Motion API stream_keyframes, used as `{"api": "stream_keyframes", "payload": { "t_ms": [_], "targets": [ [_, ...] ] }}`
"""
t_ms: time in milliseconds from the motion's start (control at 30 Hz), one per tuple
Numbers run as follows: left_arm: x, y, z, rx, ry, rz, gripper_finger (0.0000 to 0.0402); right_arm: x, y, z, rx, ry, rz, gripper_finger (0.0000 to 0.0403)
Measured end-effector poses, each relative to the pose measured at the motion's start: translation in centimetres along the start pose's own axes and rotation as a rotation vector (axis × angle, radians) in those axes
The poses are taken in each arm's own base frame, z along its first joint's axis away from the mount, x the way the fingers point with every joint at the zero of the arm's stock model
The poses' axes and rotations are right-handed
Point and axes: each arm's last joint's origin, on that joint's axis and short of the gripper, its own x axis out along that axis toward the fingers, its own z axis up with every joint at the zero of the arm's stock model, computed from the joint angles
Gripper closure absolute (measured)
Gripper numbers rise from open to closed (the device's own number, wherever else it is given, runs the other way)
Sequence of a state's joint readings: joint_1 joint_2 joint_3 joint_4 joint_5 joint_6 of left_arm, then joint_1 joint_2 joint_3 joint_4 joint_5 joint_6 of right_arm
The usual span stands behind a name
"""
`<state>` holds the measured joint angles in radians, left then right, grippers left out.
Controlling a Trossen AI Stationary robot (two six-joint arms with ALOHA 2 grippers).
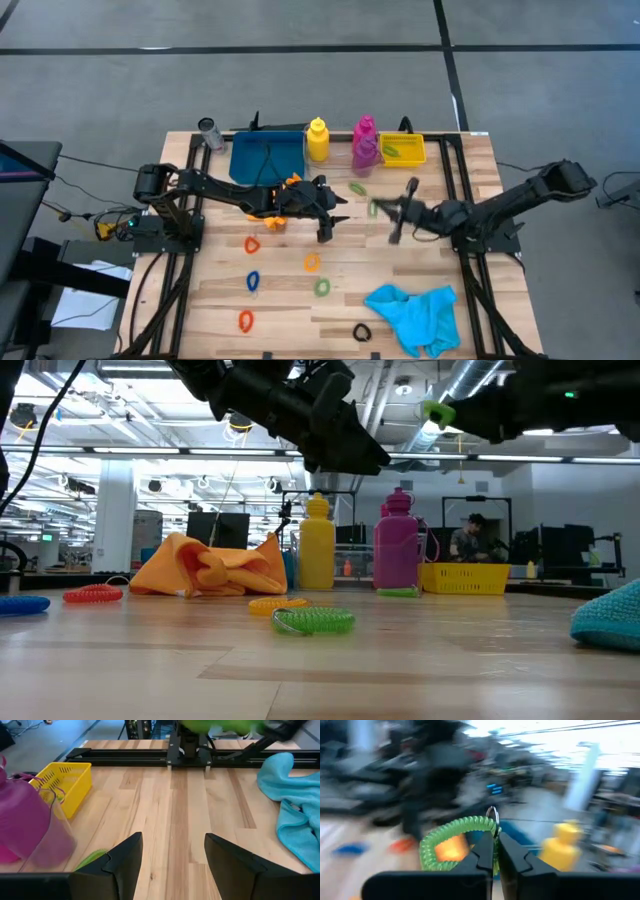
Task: Pick & Place Sports Items
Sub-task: Put the bottom right green spring keychain into the yellow bin
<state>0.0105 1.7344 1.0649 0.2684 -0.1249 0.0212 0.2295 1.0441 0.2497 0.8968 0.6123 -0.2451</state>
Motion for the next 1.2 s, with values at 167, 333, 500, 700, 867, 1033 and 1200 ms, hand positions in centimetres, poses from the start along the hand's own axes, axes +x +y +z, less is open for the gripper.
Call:
{"api": "stream_keyframes", "payload": {
  "t_ms": [167,333,500,700,867,1033,1200],
  "targets": [
    [0.0,0.0,0.0,-0.051,0.005,0.0,0.0192,1.1,-3.0,0.3,0.046,-0.027,-0.276,0.0392],
    [0.0,-0.1,-0.1,-0.131,0.006,-0.001,0.0192,1.8,-6.3,-0.7,0.017,0.058,-0.572,0.0391],
    [-0.1,-0.7,-0.1,-0.192,0.008,-0.015,0.0192,2.1,-9.4,-2.4,-0.005,0.177,-0.769,0.039],
    [-0.3,-2.4,0.0,-0.188,0.009,-0.056,0.0192,1.9,-12.7,-3.8,0.097,0.209,-0.843,0.0389],
    [-0.6,-3.8,-0.1,-0.173,0.01,-0.092,0.0192,1.7,-14.3,-4.5,0.141,0.229,-0.822,0.0389],
    [-0.7,-4.2,-0.1,-0.169,0.011,-0.102,0.0192,1.6,-14.7,-4.9,0.135,0.266,-0.819,0.0389],
    [-0.7,-4.2,-0.1,-0.169,0.01,-0.101,0.0192,1.5,-14.7,-5.2,0.14,0.298,-0.821,0.039]
  ]
}}
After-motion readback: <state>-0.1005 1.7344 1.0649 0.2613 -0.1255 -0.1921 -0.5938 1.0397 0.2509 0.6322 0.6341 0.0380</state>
